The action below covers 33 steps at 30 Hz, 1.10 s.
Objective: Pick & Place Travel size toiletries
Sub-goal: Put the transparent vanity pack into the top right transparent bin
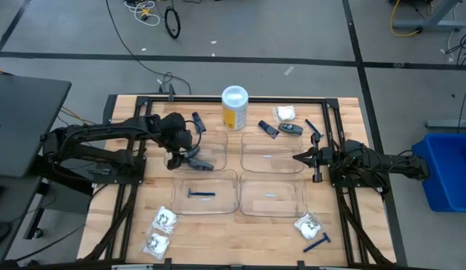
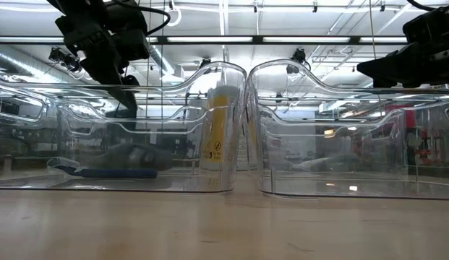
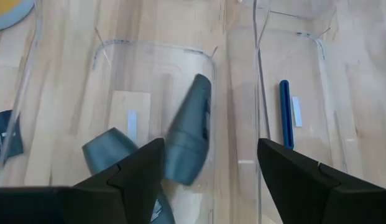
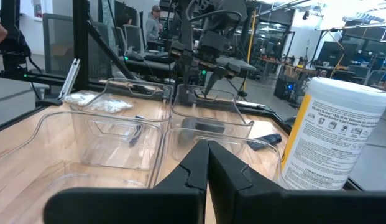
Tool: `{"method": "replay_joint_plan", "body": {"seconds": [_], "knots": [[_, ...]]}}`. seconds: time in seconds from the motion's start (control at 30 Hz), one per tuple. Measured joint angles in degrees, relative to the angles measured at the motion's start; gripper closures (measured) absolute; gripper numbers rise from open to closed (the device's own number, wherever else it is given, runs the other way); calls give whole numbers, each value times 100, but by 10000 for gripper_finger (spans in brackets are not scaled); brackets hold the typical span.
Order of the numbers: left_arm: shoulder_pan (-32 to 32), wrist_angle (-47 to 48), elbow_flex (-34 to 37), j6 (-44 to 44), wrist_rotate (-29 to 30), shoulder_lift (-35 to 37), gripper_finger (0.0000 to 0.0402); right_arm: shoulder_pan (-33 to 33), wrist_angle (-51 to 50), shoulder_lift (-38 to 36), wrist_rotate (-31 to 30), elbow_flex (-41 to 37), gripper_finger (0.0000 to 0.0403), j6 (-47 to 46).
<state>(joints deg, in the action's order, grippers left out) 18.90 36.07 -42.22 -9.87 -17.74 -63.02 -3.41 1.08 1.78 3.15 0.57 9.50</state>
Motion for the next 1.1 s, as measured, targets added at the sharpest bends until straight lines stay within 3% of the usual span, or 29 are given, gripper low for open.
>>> {"method": "replay_joint_plan", "body": {"seconds": [0.6,1.1], "knots": [[-75,347,-211,206,11,2,142,1,0,1,0,0,390,0],[-595,575,-494,660,11,57,262,1,-2,2,1,1,390,0]]}}
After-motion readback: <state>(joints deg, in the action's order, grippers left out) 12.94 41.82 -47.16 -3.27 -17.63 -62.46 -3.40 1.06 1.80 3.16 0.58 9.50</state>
